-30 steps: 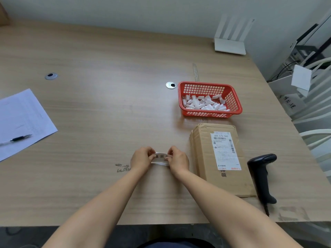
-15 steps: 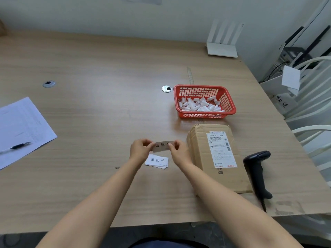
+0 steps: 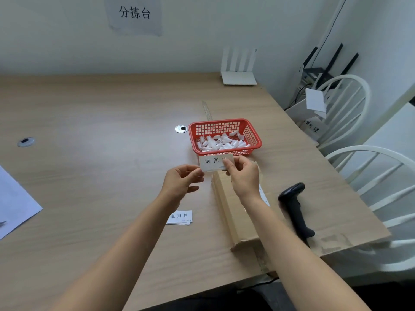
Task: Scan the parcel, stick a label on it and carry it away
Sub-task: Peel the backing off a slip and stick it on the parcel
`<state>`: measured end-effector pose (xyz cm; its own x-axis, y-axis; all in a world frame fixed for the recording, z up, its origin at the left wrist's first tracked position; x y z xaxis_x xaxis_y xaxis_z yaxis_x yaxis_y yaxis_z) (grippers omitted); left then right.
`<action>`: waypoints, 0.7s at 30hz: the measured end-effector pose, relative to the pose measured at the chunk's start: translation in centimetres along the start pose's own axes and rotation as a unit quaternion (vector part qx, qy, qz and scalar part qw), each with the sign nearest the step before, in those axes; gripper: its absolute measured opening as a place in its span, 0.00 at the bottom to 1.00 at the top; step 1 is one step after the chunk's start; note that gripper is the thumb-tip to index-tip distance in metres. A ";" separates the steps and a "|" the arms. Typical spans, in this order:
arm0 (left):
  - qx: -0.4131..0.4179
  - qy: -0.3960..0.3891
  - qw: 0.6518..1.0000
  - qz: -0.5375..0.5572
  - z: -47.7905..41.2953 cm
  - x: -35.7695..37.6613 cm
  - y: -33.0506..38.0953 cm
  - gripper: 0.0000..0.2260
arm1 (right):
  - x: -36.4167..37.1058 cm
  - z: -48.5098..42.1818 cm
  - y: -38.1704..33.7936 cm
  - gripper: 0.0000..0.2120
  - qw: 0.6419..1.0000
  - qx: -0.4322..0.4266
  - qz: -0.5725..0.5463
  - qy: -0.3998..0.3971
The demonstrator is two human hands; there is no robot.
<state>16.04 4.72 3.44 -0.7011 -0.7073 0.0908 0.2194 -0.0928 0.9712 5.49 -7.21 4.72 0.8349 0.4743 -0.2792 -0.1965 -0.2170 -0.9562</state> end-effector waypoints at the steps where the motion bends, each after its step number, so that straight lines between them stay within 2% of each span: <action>1: 0.002 -0.007 1.000 -0.004 0.0 0.5 0.2 0.07 | -0.4 -0.1 -0.1 0.08 1.000 0.000 -0.006 0.006; 8: 0.015 -0.040 0.999 0.007 -0.1 3.0 0.9 0.09 | -2.5 -1.0 0.0 0.07 0.999 -0.005 -0.014 0.031; 13: 0.025 -0.043 0.999 -0.001 -0.4 3.9 1.3 0.09 | -3.5 -1.2 -0.3 0.13 0.999 -0.005 -0.018 0.032; 21: 0.088 0.034 0.993 -0.070 -0.8 3.6 1.5 0.06 | -2.9 -1.5 -0.2 0.16 0.999 -0.027 0.006 0.017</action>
<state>14.37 1.45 5.07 -0.6670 -0.7428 -0.0576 -0.0041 -0.0737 0.9973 3.88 -9.86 5.83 0.8501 0.4416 -0.2869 -0.1797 -0.2688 -0.9463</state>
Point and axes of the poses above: each hand's wrist, its own z-axis away from the middle knuckle, its own x-axis out of the palm, y = z × x, the point moved 3 cm from there along -z, towards the middle knuckle
